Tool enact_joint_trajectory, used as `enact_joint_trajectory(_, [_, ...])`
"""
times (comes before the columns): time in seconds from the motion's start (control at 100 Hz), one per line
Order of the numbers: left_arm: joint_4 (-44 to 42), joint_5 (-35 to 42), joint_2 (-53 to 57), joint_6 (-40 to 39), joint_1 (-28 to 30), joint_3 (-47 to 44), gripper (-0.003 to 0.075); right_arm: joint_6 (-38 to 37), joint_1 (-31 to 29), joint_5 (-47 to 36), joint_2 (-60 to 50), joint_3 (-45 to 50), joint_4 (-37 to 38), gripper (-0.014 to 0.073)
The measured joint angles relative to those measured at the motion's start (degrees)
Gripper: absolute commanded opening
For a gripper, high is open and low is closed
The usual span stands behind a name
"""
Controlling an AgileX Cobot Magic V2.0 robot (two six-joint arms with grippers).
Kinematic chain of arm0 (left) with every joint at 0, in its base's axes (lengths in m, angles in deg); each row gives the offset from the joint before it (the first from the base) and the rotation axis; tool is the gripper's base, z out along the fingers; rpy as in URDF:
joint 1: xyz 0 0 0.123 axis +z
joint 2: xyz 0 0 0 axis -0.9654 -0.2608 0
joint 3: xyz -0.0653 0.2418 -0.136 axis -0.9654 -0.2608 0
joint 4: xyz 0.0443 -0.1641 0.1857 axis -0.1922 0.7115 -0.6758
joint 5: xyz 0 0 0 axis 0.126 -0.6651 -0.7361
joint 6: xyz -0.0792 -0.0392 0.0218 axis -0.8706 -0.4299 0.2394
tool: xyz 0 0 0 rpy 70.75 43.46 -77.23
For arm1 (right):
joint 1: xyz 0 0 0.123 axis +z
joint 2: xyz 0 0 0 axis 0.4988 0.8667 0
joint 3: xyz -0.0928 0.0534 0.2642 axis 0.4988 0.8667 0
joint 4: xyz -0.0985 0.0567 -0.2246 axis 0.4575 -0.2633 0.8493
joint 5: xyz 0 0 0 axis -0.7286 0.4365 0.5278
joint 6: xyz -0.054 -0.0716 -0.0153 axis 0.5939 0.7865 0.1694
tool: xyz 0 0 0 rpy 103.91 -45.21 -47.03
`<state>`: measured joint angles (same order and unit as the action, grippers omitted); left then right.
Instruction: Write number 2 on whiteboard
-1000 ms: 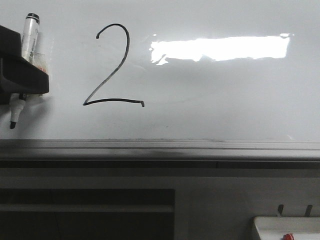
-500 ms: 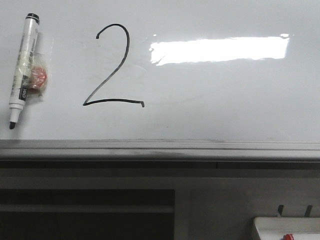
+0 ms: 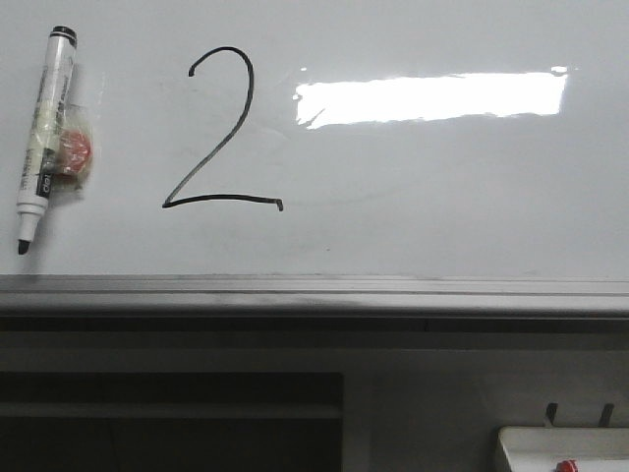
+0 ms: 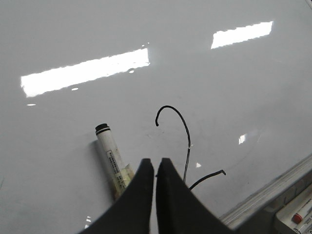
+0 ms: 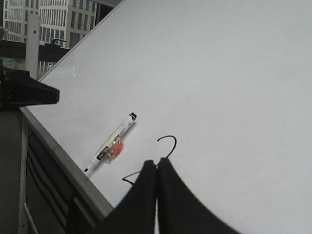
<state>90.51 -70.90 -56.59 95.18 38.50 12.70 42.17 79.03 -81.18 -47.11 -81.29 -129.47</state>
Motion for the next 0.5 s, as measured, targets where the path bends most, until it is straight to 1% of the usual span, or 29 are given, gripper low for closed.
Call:
enact_joint_trajectory(0.2, [-0.14,-0.02,0.13,0.0,0.0,0.0,-0.002,0.0,0.0,-0.09,-0.99,3.52,0.0,-0.0053])
enact_joint_trajectory(0.5, [-0.14,-0.12,0.13,0.0,0.0,-0.13,-0.002,0.0,0.0,-0.21,-0.99,4.03,0.0,-0.0053])
